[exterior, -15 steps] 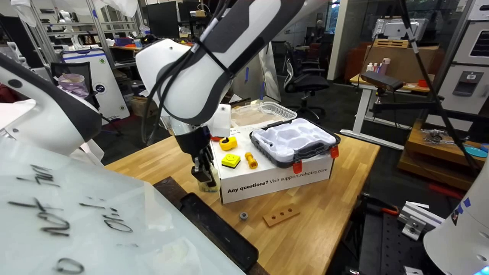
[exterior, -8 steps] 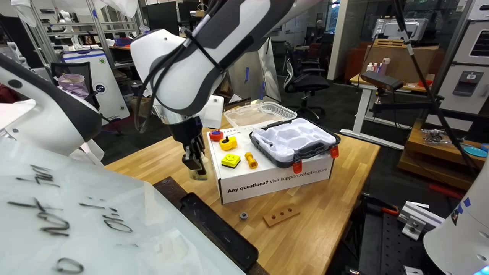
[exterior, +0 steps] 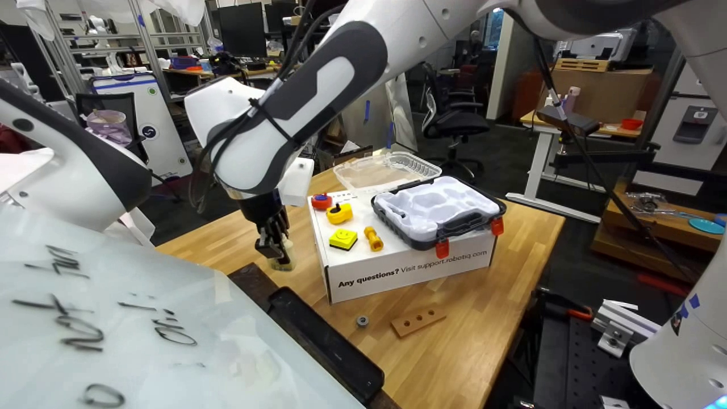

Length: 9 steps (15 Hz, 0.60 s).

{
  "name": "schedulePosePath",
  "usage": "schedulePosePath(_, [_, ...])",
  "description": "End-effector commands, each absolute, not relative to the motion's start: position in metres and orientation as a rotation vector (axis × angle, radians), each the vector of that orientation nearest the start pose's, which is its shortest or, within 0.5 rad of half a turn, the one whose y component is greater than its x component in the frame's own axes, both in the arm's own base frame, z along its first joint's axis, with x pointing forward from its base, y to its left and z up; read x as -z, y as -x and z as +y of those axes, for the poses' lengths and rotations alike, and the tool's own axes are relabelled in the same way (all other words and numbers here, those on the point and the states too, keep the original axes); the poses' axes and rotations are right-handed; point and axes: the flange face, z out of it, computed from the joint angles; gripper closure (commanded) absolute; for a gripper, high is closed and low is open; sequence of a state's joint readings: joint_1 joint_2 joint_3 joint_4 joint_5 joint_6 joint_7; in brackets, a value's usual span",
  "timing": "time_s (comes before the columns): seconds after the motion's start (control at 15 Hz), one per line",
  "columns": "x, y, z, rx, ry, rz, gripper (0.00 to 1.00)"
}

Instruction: Move the white bottle on the table backwards

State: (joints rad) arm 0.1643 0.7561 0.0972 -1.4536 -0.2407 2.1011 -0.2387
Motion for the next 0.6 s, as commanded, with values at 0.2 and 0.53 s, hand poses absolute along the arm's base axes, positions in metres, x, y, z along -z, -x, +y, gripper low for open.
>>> schedulePosePath(0.2, [-0.208,-0.723,0.167,-0.271,3.136,-0.987,0.92])
schedulePosePath(0.53, [-0.193,-0.731,0.168,-0.340,3.130,-0.971,0.92])
